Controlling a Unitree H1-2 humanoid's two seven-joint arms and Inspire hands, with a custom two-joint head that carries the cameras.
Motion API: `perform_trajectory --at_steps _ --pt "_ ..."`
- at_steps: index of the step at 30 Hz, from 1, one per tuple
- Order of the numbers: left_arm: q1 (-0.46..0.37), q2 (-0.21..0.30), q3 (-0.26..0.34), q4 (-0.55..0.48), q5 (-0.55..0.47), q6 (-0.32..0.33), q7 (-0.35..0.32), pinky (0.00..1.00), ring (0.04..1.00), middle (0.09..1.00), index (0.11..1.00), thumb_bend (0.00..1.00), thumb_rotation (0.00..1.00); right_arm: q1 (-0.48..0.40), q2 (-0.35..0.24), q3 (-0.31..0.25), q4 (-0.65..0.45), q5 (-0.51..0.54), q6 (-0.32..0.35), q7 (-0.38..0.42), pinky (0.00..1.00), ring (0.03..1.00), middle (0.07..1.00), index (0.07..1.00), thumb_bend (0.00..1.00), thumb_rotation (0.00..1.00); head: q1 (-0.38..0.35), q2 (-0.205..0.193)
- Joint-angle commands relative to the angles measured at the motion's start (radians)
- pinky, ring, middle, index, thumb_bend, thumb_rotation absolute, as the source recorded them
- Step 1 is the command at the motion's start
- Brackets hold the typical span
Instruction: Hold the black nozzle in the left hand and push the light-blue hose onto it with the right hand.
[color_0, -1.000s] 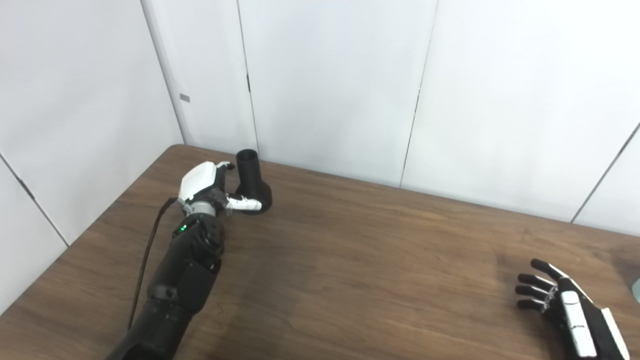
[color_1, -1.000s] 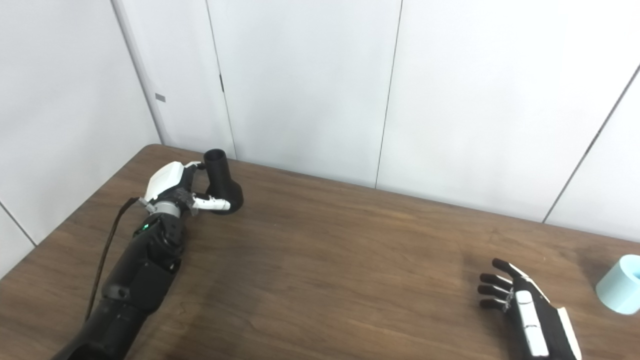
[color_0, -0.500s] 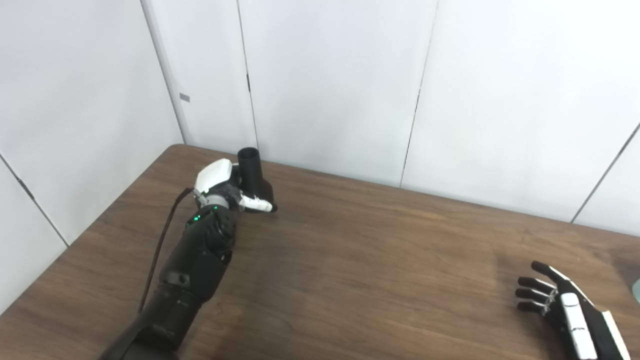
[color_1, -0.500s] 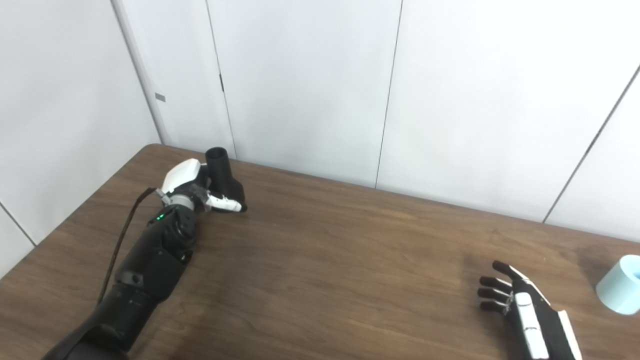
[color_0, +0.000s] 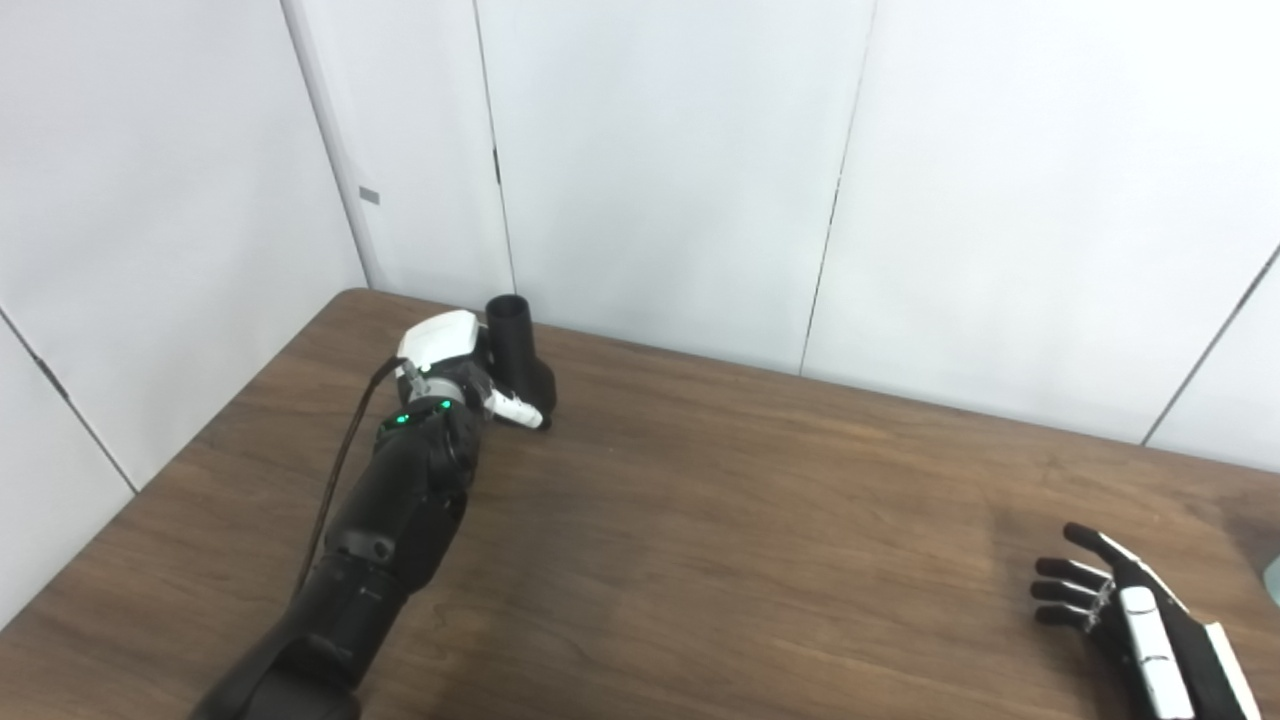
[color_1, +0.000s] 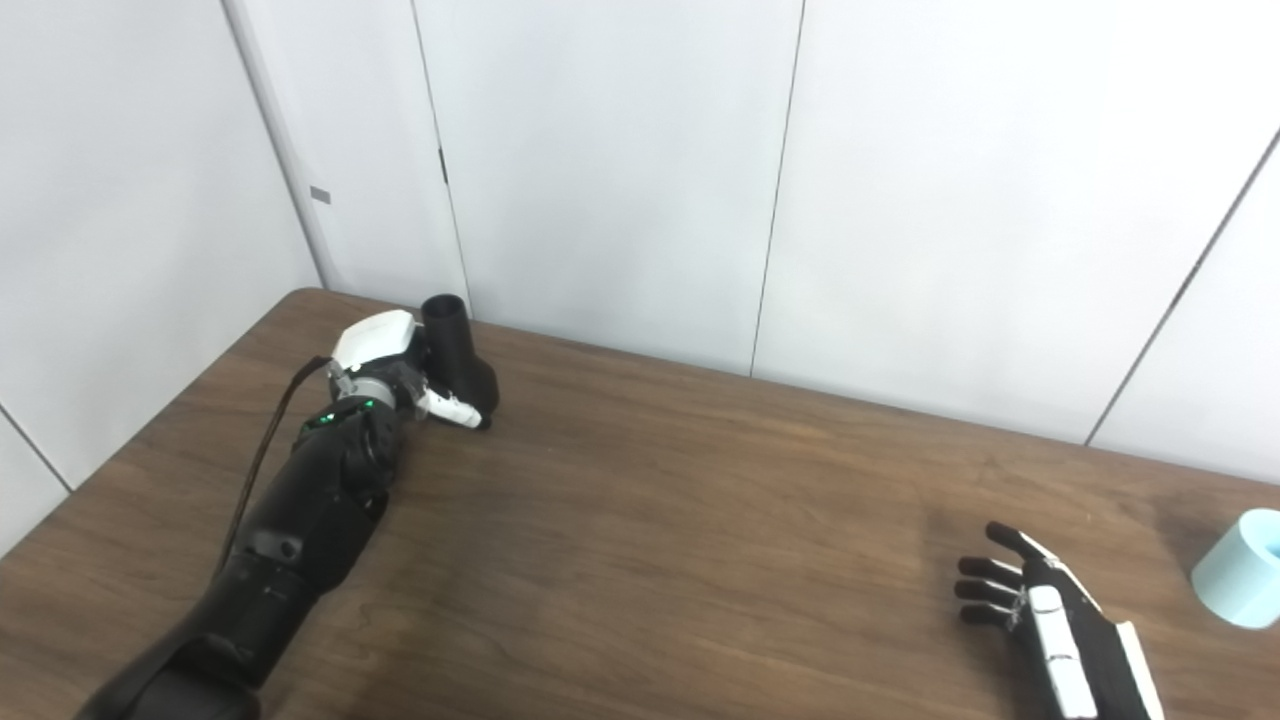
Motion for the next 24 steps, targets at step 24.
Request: perform_trajectory --at_steps 24 --pt "0.061 -0.011 -0.002 -0.102 0.050 0.002 0.161 0.53 0.644 0.535 0.464 0.52 0.00 0.004 -0.008 0.004 0.004 0.000 -0.018 0.009 0.54 0.590 0.605 0.787 0.27 0.94 -0.031 0.015"
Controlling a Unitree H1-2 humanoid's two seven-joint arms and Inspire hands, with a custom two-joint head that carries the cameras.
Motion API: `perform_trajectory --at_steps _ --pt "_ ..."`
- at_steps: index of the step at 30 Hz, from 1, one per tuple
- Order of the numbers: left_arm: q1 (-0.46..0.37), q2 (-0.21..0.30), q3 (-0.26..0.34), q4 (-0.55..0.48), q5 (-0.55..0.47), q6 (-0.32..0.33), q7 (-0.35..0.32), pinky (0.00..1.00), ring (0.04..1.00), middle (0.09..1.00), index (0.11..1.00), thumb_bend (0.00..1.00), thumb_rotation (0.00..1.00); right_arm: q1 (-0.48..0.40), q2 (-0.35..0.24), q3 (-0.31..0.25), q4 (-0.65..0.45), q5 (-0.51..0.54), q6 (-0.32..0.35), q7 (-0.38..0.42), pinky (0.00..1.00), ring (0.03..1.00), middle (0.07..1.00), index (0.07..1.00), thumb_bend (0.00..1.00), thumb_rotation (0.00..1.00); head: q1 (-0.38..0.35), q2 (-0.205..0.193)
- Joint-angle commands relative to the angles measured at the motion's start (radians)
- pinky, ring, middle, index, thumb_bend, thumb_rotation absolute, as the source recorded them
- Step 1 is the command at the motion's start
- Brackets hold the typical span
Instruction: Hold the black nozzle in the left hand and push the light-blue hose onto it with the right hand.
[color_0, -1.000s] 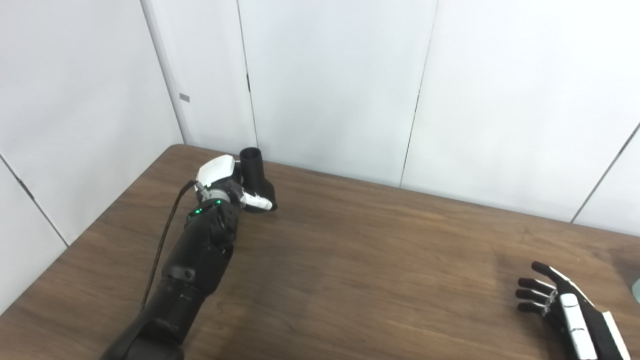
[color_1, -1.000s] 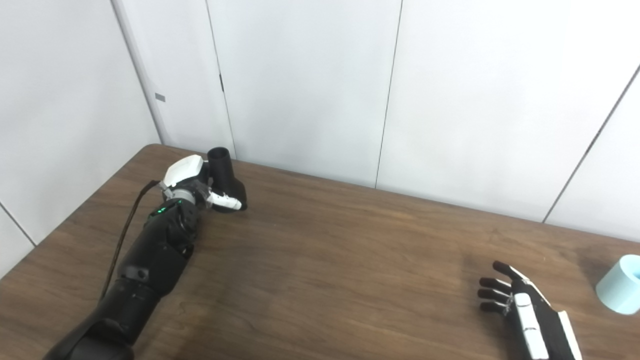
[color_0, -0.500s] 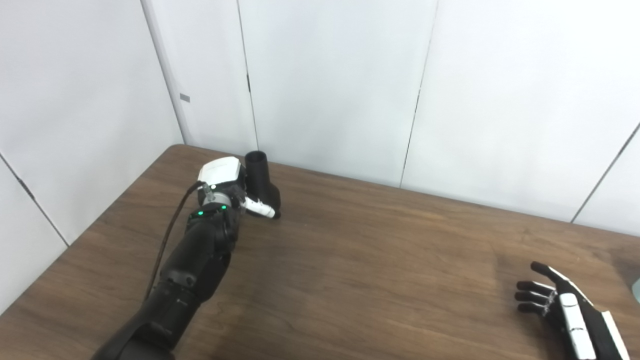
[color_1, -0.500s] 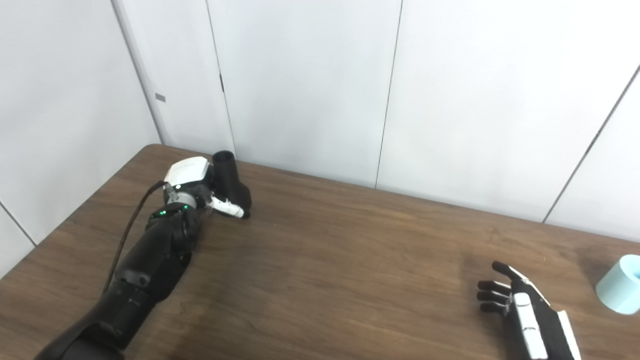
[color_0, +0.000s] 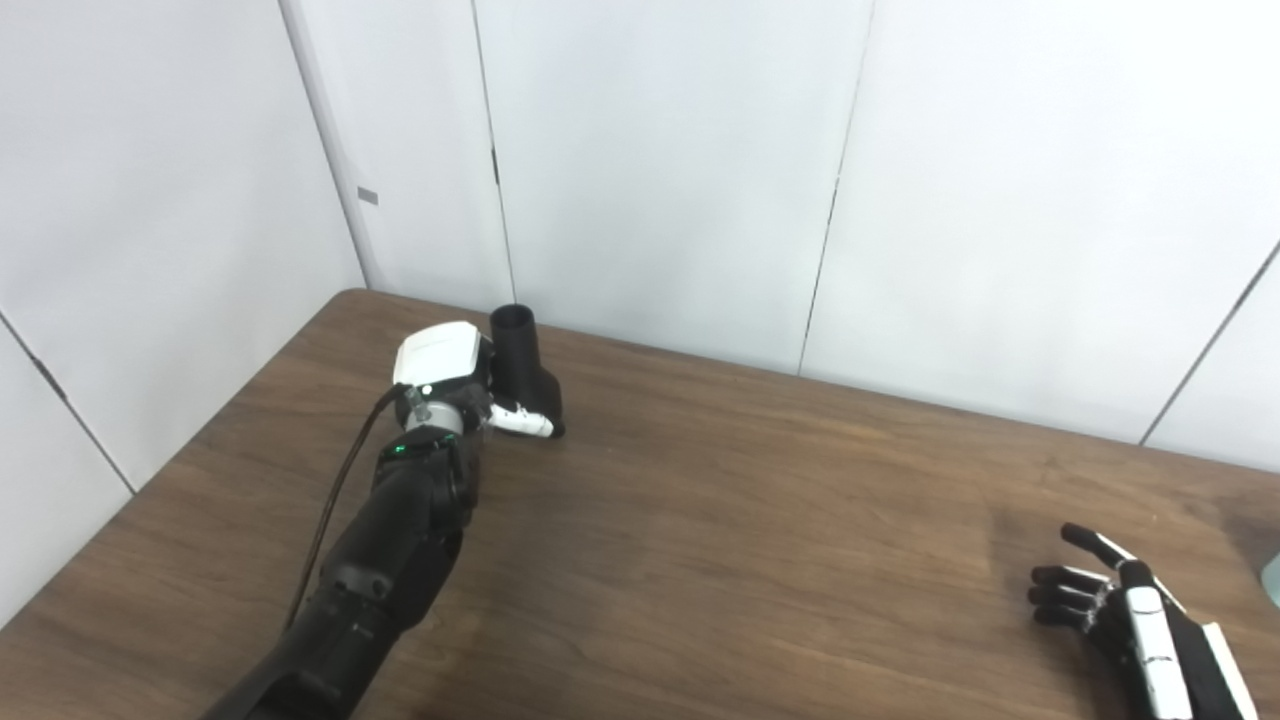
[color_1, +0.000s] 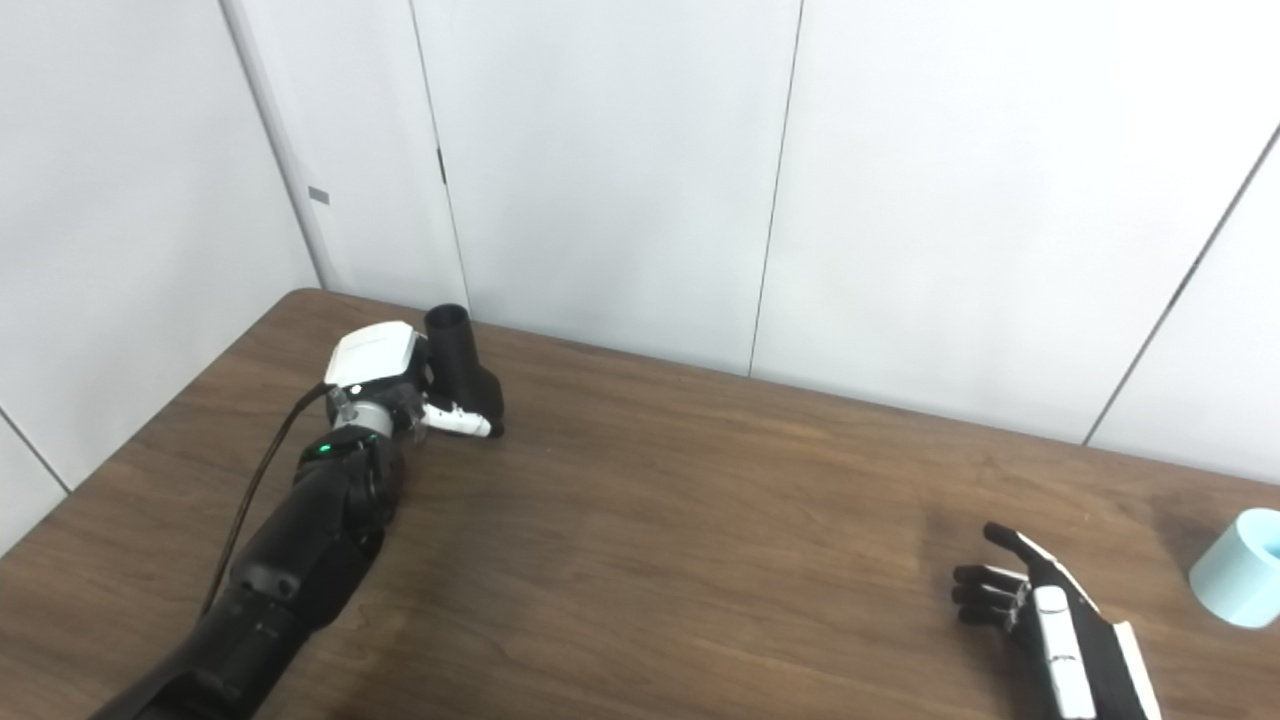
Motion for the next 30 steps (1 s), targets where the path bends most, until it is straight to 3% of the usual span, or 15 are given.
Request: perform_trajectory --at_steps 1,8,13,21,30 --pt "-0.023 0.009 0.009 -0.048 0.012 0.003 0.018 0.53 0.642 0.549 0.458 0.51 0.00 0.003 -0.009 0.003 0.004 -0.002 -0.016 0.011 0.53 0.588 0.603 0.786 0.26 0.95 0.001 0.001" --pt "0.043 -0.009 -0.016 -0.182 0.052 0.003 0.002 0.48 0.593 0.549 0.461 0.52 0.00 0.002 -0.007 0.010 0.018 -0.009 -0.043 0.009 0.53 0.578 0.594 0.782 0.27 0.94 -0.036 0.006" --pt "0.084 -0.034 -0.044 -0.283 0.080 0.002 -0.005 0.40 0.516 0.492 0.482 0.52 0.00 0.006 -0.003 0.014 0.020 -0.014 -0.059 0.007 0.52 0.580 0.591 0.768 0.28 0.94 -0.056 0.011" --pt "0.136 -0.085 -0.089 -0.420 0.088 -0.001 -0.035 0.33 0.449 0.423 0.499 0.52 0.00 0.017 0.008 0.016 -0.035 -0.019 0.001 -0.008 0.53 0.582 0.604 0.762 0.30 0.92 -0.112 0.031" --pt "0.187 -0.137 -0.184 -0.492 0.106 -0.026 -0.057 0.32 0.418 0.472 0.481 0.53 0.00 0.021 0.007 0.017 -0.115 -0.078 0.041 -0.039 0.59 0.597 0.572 0.742 0.32 0.96 -0.216 0.069"
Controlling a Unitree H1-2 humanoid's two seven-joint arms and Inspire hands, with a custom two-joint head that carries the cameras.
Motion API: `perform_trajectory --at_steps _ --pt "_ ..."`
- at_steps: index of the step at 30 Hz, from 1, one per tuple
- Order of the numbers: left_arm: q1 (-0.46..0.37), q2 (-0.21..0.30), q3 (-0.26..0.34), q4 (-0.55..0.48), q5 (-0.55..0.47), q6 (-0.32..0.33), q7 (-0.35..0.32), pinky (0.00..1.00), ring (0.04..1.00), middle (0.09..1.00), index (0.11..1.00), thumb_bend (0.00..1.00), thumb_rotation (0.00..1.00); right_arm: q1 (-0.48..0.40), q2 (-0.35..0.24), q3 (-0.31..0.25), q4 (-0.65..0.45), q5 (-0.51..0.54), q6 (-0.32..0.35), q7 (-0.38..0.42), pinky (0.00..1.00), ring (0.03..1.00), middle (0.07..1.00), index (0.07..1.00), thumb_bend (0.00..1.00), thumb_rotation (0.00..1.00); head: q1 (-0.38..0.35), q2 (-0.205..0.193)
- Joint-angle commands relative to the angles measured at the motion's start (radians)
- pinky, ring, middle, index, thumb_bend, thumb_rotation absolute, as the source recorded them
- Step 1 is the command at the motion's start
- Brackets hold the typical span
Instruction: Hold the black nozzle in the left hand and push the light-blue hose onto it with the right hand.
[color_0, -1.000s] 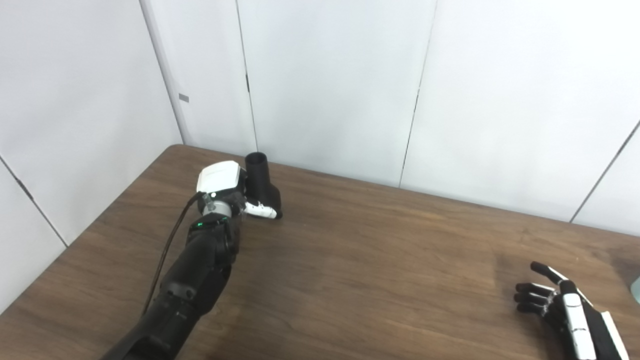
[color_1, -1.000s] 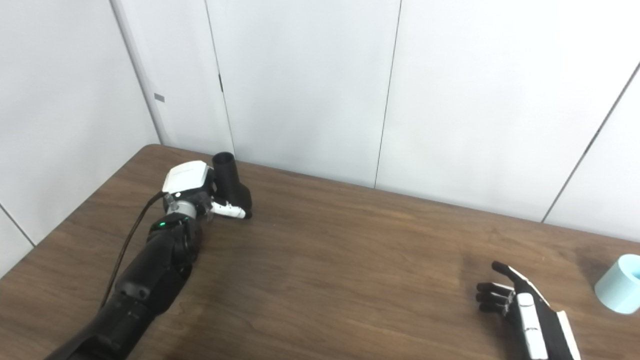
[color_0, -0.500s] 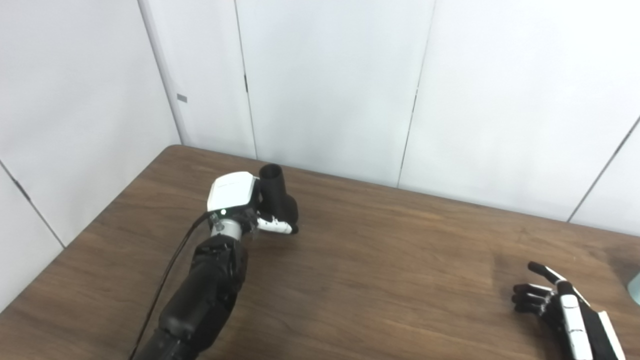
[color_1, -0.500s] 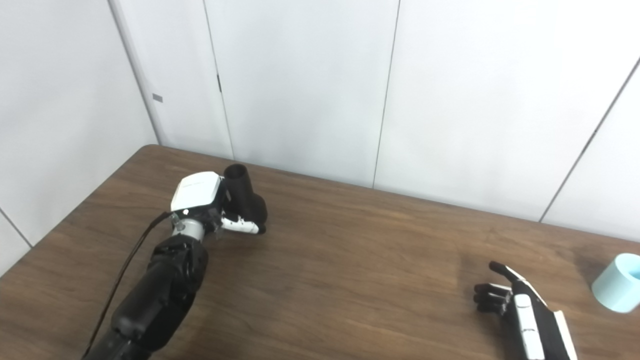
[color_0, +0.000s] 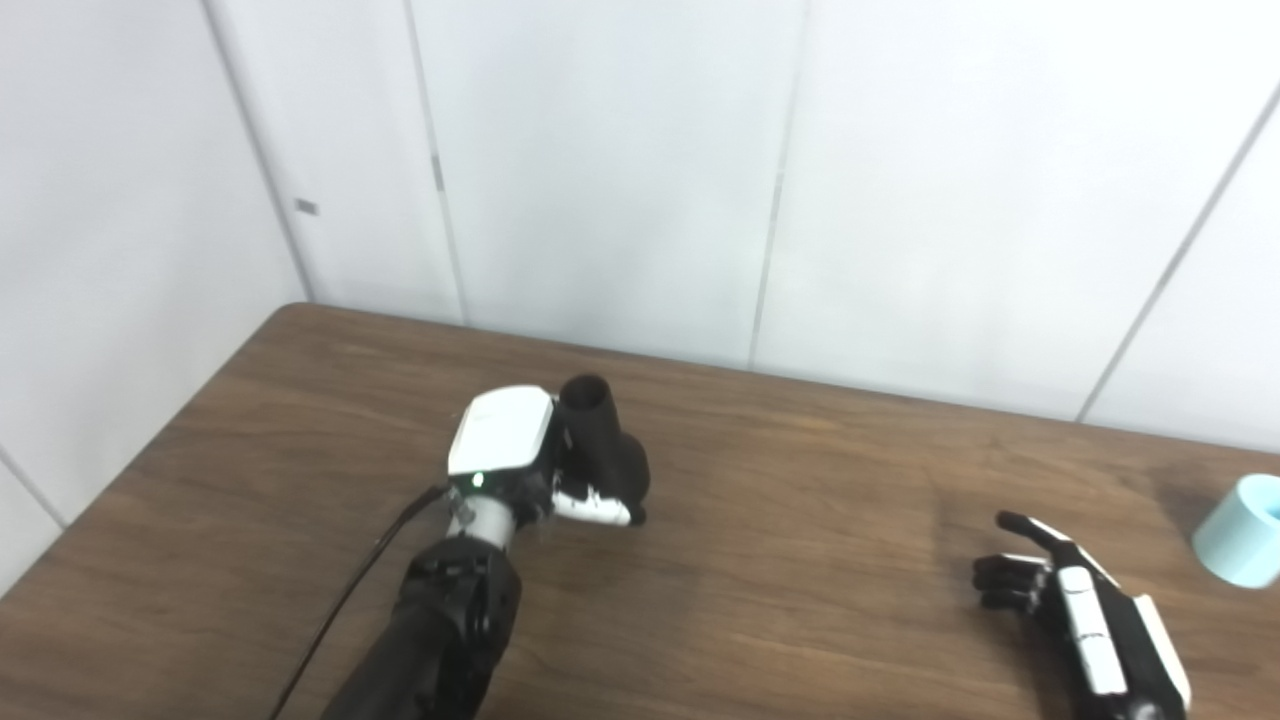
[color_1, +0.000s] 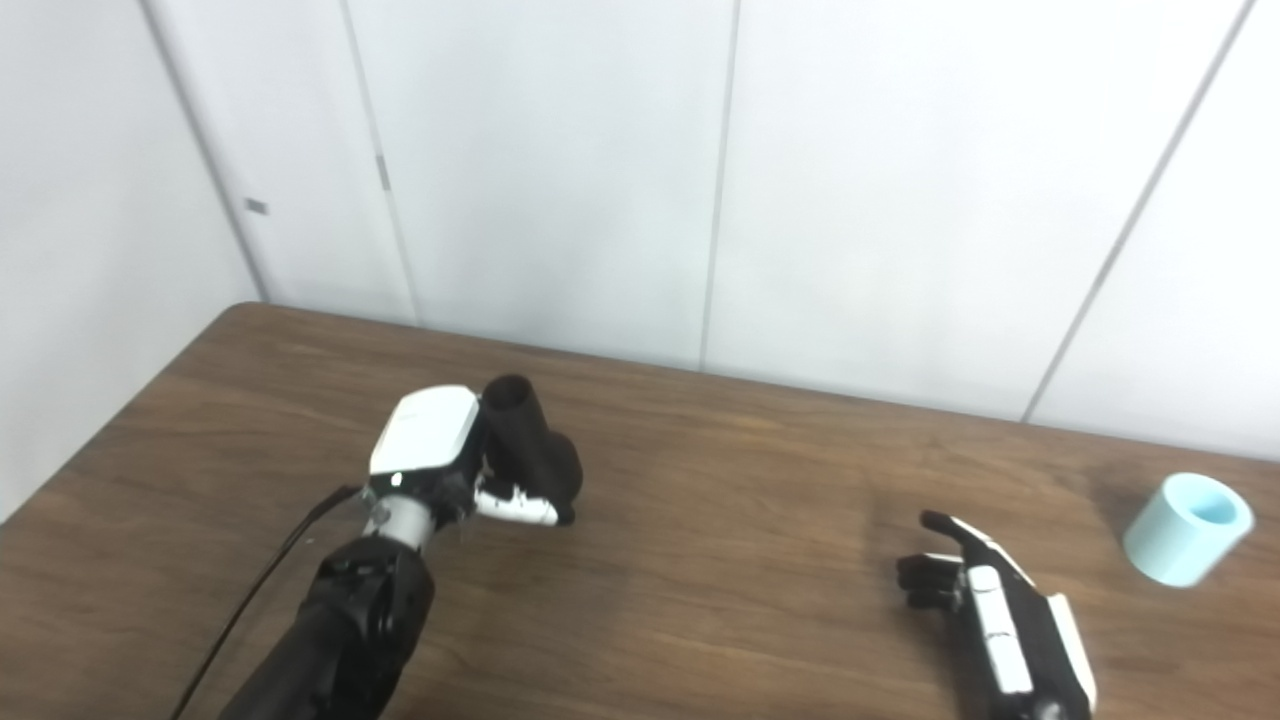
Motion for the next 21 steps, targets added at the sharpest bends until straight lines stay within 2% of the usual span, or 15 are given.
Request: perform_trajectory --at_steps 1,5,10,14,17,19,21 --pt "-0.017 -0.009 -0.015 -0.053 0.028 -0.015 0.004 0.32 0.415 0.461 0.481 0.53 0.00 -0.009 -0.002 -0.009 -0.044 0.008 -0.007 -0.004 0.58 0.594 0.569 0.738 0.31 0.97 -0.008 0.004" --pt "-0.001 -0.023 -0.062 -0.084 0.048 -0.030 -0.032 0.30 0.408 0.436 0.483 0.53 0.00 -0.013 -0.007 -0.026 -0.089 0.045 0.017 0.008 0.56 0.587 0.559 0.720 0.27 0.90 -0.047 0.022" --pt "0.009 -0.031 -0.112 -0.094 0.064 -0.071 -0.049 0.29 0.405 0.428 0.485 0.53 0.00 -0.021 -0.005 -0.058 -0.188 0.062 0.107 -0.008 0.53 0.555 0.563 0.716 0.28 0.78 -0.072 0.042" --pt "0.009 -0.039 -0.141 -0.079 0.080 -0.102 -0.055 0.26 0.389 0.416 0.487 0.52 0.00 -0.031 -0.032 -0.095 -0.259 0.077 0.168 -0.007 0.53 0.553 0.561 0.700 0.29 0.72 -0.109 0.057" --pt "0.013 -0.052 -0.169 -0.071 0.090 -0.116 -0.064 0.30 0.434 0.463 0.488 0.53 0.00 -0.034 -0.062 -0.136 -0.281 0.103 0.185 -0.003 0.51 0.565 0.572 0.678 0.32 0.62 -0.138 0.064" --pt "0.016 -0.060 -0.180 -0.066 0.090 -0.127 -0.063 0.29 0.414 0.415 0.493 0.52 0.00 -0.028 -0.078 -0.154 -0.289 0.110 0.195 -0.001 0.55 0.585 0.588 0.686 0.36 0.59 -0.151 0.069" --pt "0.018 -0.070 -0.190 -0.058 0.094 -0.134 -0.066 0.30 0.428 0.409 0.496 0.52 0.00 -0.018 -0.092 -0.170 -0.290 0.108 0.190 -0.005 0.57 0.593 0.590 0.686 0.37 0.57 -0.163 0.073"
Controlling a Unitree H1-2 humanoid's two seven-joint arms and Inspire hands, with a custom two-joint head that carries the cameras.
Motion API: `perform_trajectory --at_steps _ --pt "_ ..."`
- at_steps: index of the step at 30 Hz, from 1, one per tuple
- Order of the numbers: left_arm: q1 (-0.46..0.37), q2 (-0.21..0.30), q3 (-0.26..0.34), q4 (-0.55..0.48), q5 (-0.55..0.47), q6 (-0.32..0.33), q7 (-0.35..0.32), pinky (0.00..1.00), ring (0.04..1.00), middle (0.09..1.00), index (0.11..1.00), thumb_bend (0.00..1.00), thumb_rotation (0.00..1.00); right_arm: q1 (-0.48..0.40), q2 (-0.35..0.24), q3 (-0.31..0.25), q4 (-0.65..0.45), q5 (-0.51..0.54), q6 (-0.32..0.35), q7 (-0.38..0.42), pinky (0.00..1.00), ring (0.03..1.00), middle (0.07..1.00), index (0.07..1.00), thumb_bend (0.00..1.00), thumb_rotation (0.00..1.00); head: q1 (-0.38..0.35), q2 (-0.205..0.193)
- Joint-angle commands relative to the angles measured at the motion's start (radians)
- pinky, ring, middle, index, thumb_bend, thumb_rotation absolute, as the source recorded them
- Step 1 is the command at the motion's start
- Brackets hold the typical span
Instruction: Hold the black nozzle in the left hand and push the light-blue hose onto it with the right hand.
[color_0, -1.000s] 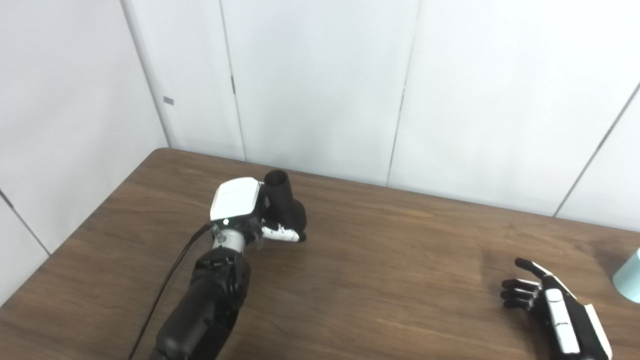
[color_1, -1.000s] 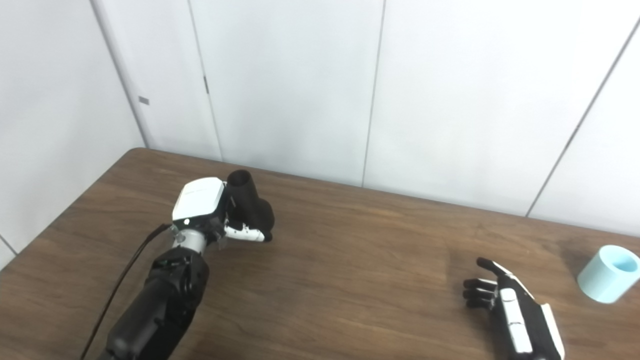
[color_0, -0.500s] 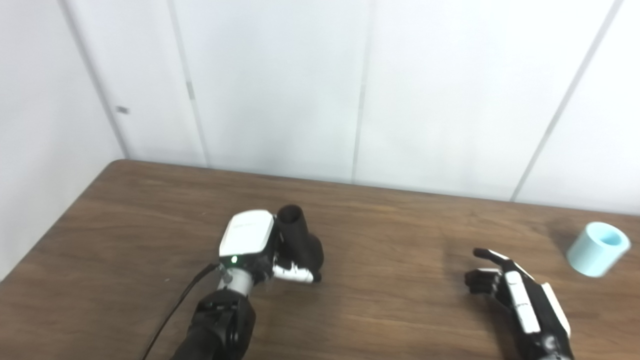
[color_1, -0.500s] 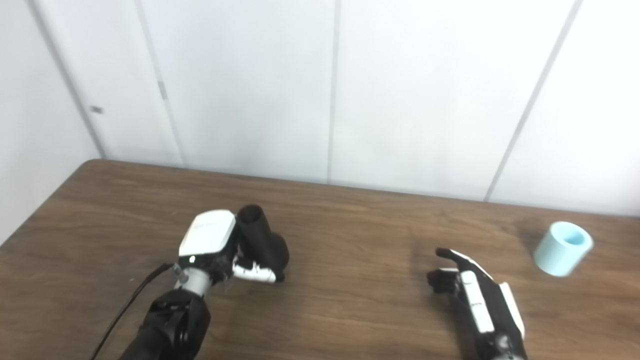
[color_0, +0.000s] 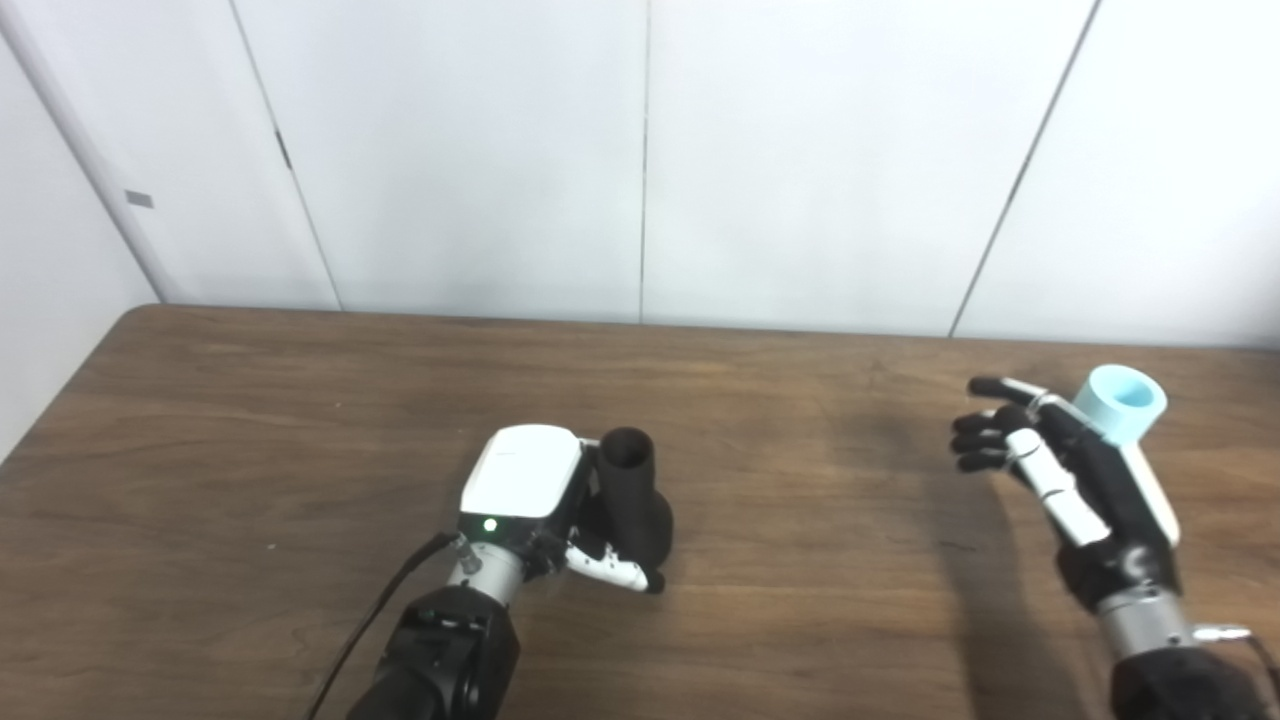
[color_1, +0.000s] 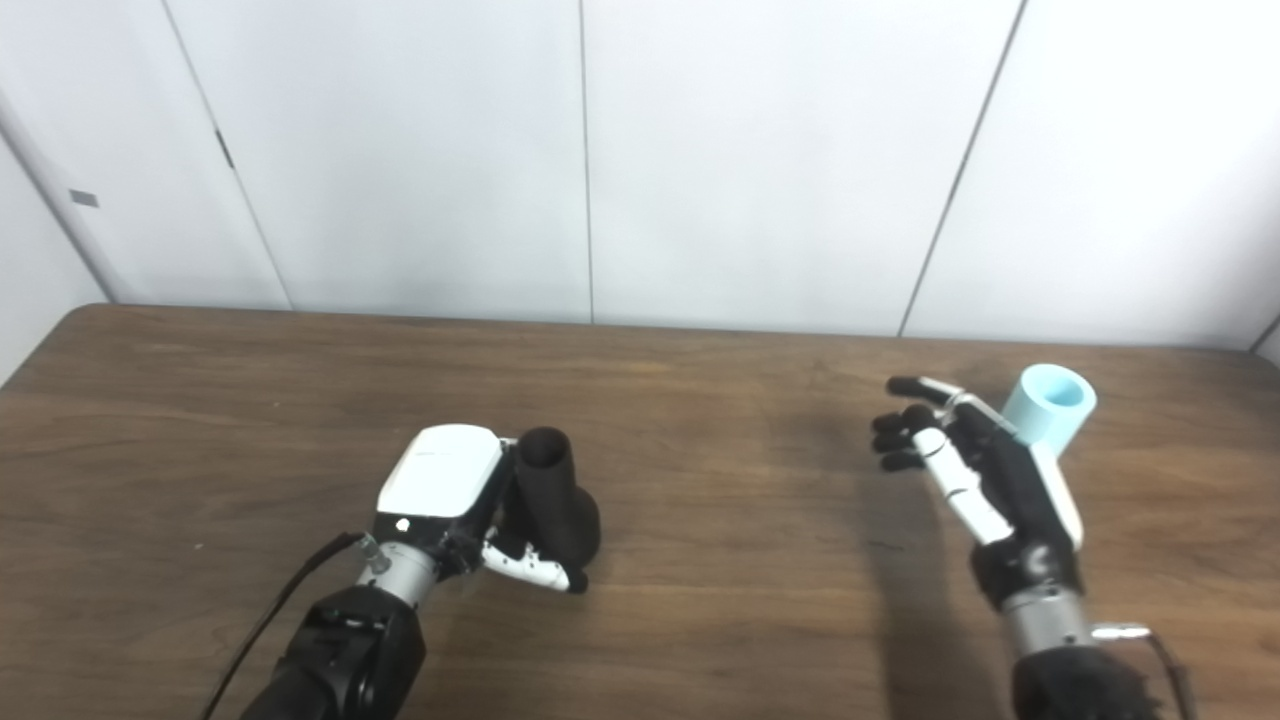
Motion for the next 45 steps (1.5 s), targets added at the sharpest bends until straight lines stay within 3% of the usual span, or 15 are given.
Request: perform_trajectory --at_steps 1,5,9,14,22,26,30,36,42,45 --pt "-0.017 -0.015 -0.010 -0.001 0.022 -0.024 0.009 0.32 0.447 0.410 0.497 0.52 0.00 -0.009 -0.021 -0.020 -0.044 0.001 -0.018 -0.008 0.58 0.596 0.594 0.690 0.37 0.53 -0.008 0.003" --pt "-0.022 -0.035 -0.035 0.028 0.034 -0.041 0.022 0.35 0.468 0.420 0.494 0.52 0.00 0.006 -0.018 -0.046 -0.104 0.007 0.011 -0.026 0.47 0.535 0.580 0.677 0.40 0.47 -0.030 0.011" --pt "-0.033 -0.050 -0.050 0.046 0.044 -0.054 0.013 0.37 0.499 0.453 0.491 0.53 0.00 0.011 -0.018 -0.071 -0.153 -0.008 0.043 -0.049 0.51 0.535 0.571 0.672 0.42 0.28 -0.058 0.014" --pt "-0.032 -0.059 -0.045 0.065 0.024 -0.078 0.032 0.35 0.497 0.433 0.496 0.53 0.00 0.000 -0.050 -0.088 -0.145 -0.046 -0.004 -0.057 0.52 0.564 0.596 0.686 0.48 0.20 -0.142 0.006" --pt "-0.023 -0.031 -0.017 0.057 0.003 -0.106 0.043 0.37 0.498 0.450 0.494 0.53 0.00 -0.047 -0.099 -0.088 -0.134 -0.183 -0.038 -0.096 0.49 0.550 0.610 0.664 0.61 0.19 -0.269 -0.010" --pt "-0.022 -0.022 -0.001 0.062 -0.004 -0.120 0.047 0.38 0.508 0.452 0.493 0.53 0.00 -0.076 -0.132 -0.088 -0.128 -0.249 -0.036 -0.107 0.49 0.566 0.620 0.677 0.68 0.25 -0.309 -0.015" --pt "-0.021 -0.011 0.010 0.069 -0.020 -0.145 0.064 0.38 0.511 0.447 0.495 0.53 0.00 -0.113 -0.222 -0.050 -0.125 -0.426 0.023 -0.090 0.55 0.609 0.644 0.691 0.70 0.26 -0.334 -0.013" --pt "-0.018 -0.002 0.026 0.069 -0.035 -0.168 0.069 0.37 0.495 0.432 0.496 0.53 0.00 -0.169 -0.356 0.023 -0.072 -0.582 0.079 -0.004 0.62 0.715 0.743 0.727 0.76 0.05 -0.373 -0.012" --pt "-0.016 0.004 0.035 0.071 -0.040 -0.185 0.074 0.37 0.489 0.422 0.498 0.52 0.00 -0.240 -0.452 0.093 0.030 -0.652 0.100 0.092 0.74 0.813 0.804 0.747 0.87 0.06 -0.400 -0.012" --pt "-0.015 0.005 0.039 0.070 -0.040 -0.195 0.075 0.37 0.491 0.424 0.498 0.52 0.00 -0.287 -0.493 0.160 0.101 -0.709 0.144 0.165 0.73 0.845 0.833 0.773 0.89 0.07 -0.400 -0.012"
